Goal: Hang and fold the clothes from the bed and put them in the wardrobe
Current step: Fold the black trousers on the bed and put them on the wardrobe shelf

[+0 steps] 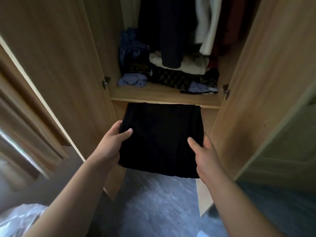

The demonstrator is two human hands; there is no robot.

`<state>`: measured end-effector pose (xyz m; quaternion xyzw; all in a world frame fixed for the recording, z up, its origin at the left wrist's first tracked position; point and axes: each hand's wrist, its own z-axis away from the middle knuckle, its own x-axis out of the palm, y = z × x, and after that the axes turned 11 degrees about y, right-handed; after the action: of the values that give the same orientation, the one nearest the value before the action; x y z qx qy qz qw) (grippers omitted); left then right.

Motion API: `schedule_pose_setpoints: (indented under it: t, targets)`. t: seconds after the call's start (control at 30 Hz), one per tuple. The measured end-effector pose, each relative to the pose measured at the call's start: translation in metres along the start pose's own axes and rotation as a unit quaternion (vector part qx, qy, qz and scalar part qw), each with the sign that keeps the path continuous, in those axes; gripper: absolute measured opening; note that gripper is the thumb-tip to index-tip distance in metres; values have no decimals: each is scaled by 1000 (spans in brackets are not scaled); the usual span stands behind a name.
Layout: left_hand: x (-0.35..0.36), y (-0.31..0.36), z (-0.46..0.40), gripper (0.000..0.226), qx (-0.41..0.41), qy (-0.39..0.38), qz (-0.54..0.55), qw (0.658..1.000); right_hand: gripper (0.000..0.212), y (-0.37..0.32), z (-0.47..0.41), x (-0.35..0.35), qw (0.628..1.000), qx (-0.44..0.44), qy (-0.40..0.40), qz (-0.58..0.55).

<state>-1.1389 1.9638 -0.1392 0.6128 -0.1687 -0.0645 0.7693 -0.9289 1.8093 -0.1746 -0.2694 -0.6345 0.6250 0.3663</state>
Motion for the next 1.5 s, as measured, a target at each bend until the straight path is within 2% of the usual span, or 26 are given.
schedule_pose_setpoints:
  t: [0.37, 0.53, 0.7, 0.87, 1.0, 1.07, 1.13, 1.2, 1.27, 1.33, 1.37, 1.43, 1.5]
  targets:
    - [20, 17, -153, 25, -11, 56, 50, 997, 22, 13, -166, 81, 998, 45, -35, -1]
    - [18, 30, -254, 26, -9, 66, 56, 996, 32, 34, -248, 141, 998, 51, -27, 4]
    - [16, 41, -363, 24, -37, 75, 49, 995, 26, 50, -323, 198, 998, 61, -23, 3]
    - [23, 51, -460, 29, -52, 75, 17, 996, 35, 66, -394, 247, 996, 93, -15, -1]
    - [27, 63, -527, 25, -43, 72, -10, 996, 40, 65, -447, 279, 996, 83, -18, 5]
    - [29, 65, -554, 22, -35, 80, -25, 996, 39, 68, -472, 292, 995, 85, -29, 32]
    - [26, 57, -575, 17, -22, 95, -98, 990, 39, 81, -490, 301, 988, 104, -65, 92]
    - [20, 37, -590, 19, 14, 131, -202, 971, 43, 95, -500, 303, 970, 86, -105, 204]
    - [14, 14, -592, 24, 54, 146, -294, 943, 52, 102, -503, 301, 953, 29, -115, 278]
    - [12, -4, -586, 47, 138, 134, -397, 897, 67, 103, -504, 298, 944, -20, -125, 304]
    - [14, -10, -582, 53, 187, 124, -452, 864, 71, 104, -503, 298, 931, -45, -137, 336]
    - [23, -19, -570, 54, 266, 112, -551, 783, 71, 106, -498, 298, 866, -149, -163, 448]
    - [37, -22, -561, 58, 278, 66, -623, 728, 67, 108, -496, 304, 796, -230, -212, 518]
